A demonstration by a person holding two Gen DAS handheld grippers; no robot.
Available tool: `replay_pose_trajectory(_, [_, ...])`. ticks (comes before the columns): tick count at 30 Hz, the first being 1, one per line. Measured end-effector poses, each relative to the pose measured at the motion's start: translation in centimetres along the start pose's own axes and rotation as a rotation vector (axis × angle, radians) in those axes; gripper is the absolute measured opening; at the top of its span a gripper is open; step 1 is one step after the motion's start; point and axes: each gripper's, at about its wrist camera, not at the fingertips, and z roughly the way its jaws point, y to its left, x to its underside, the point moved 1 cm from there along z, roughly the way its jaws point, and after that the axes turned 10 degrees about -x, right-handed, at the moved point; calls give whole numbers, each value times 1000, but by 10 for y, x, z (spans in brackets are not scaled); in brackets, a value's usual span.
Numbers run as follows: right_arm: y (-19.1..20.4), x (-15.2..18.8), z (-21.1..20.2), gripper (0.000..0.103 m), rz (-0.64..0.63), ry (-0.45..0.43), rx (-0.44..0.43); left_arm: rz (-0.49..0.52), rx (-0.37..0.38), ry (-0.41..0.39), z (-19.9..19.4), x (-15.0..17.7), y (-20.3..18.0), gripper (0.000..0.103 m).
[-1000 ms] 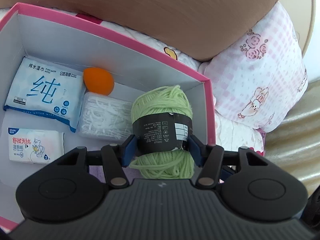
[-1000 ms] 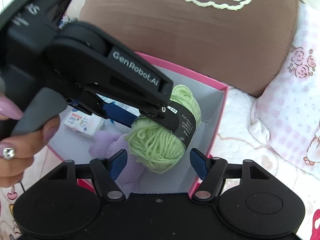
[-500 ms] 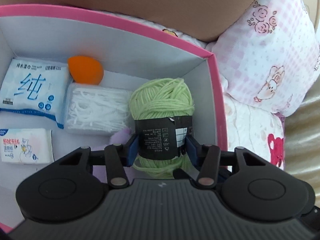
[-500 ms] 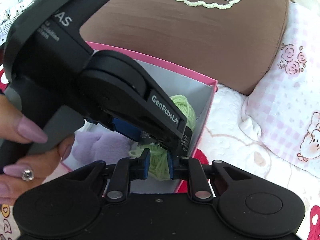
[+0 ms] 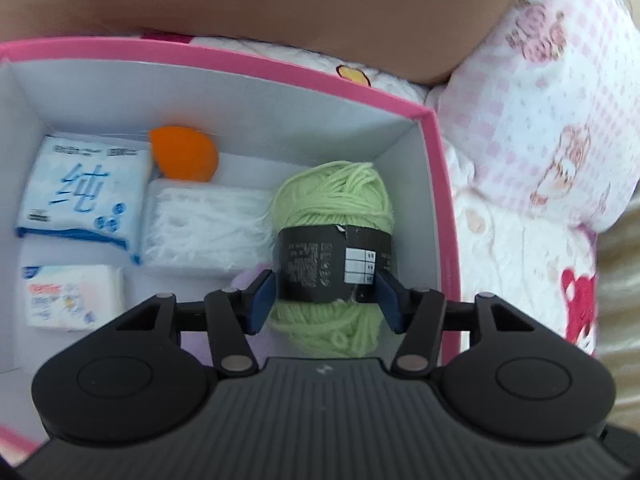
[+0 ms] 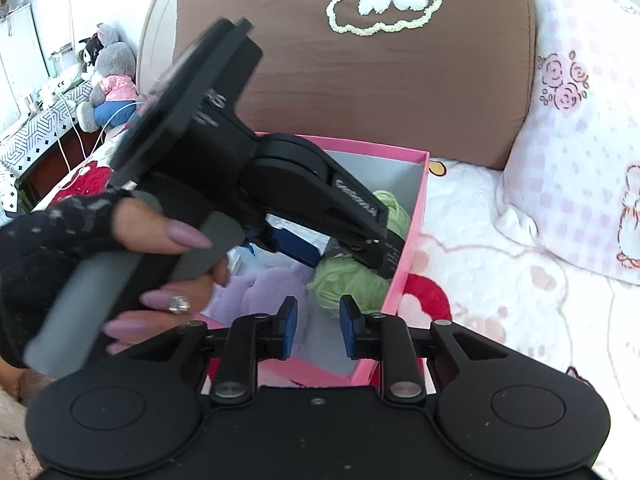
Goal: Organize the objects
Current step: 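Lower the yarn ball into the pink box beside the floss-pick box, then open the left gripper and raise it away from the box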
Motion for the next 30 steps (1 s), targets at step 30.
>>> replay_pose_trajectory(30, [32, 3, -93, 51, 21, -76, 14, 131, -162, -131, -169, 97, 18, 65])
